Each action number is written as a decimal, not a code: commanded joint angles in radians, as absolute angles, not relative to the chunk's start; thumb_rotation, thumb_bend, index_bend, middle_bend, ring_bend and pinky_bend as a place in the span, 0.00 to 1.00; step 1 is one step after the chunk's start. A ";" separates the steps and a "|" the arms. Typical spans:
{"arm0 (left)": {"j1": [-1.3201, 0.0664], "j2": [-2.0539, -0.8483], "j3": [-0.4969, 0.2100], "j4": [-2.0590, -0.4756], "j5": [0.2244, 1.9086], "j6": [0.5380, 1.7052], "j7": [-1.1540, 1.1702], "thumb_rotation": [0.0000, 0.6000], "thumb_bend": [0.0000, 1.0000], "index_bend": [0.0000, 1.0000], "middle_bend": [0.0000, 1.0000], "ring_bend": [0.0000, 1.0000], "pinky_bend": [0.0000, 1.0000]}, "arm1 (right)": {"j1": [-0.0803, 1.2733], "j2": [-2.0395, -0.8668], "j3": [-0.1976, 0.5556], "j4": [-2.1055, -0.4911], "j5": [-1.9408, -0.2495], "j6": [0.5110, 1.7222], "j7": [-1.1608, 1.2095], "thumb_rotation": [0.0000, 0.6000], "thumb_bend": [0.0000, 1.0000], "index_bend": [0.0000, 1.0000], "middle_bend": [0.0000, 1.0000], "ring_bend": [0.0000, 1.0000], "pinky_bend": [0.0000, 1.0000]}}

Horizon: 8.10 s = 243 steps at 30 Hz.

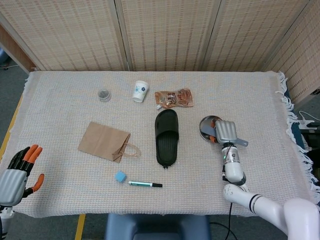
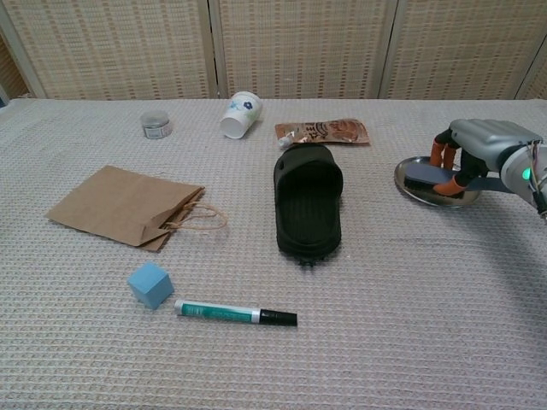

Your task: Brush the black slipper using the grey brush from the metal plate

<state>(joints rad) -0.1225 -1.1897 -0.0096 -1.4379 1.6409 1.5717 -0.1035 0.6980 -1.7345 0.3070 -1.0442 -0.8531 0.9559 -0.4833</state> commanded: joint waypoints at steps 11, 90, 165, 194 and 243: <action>-0.295 -1.181 0.036 -1.576 1.760 1.327 -0.097 1.00 0.46 0.00 0.00 0.00 0.10 | 0.724 -1.544 0.337 -1.144 -0.840 0.832 -0.409 1.00 0.37 0.84 0.60 0.50 0.66; -0.962 -1.667 -0.049 -1.268 1.467 0.654 -0.056 1.00 0.49 0.00 0.00 0.00 0.08 | 1.070 -1.718 0.348 -1.070 -0.655 0.677 -0.308 1.00 0.37 0.84 0.61 0.51 0.66; -0.973 -1.651 -0.024 -1.279 1.442 0.664 -0.005 1.00 0.49 0.00 0.00 0.00 0.07 | 1.170 -1.811 0.326 -0.946 -0.636 0.680 -0.392 1.00 0.37 0.84 0.61 0.51 0.66; -0.925 -1.578 -0.051 -1.435 1.490 0.847 0.122 1.00 0.49 0.00 0.00 0.00 0.08 | 1.037 -1.525 0.293 -1.232 -0.672 0.829 -0.444 1.00 0.37 0.85 0.62 0.51 0.66; -0.412 -1.406 0.001 -1.232 1.451 1.261 -0.194 1.00 0.49 0.00 0.00 0.00 0.04 | 0.791 -1.649 0.169 -0.845 -1.088 0.749 -0.203 1.00 0.37 0.79 0.63 0.53 0.66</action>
<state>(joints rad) -0.4123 -1.4069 0.0020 -1.2315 1.4498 1.2601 -0.1949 0.7862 -1.6620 0.1588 -0.8287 -1.0912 0.7487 -0.1938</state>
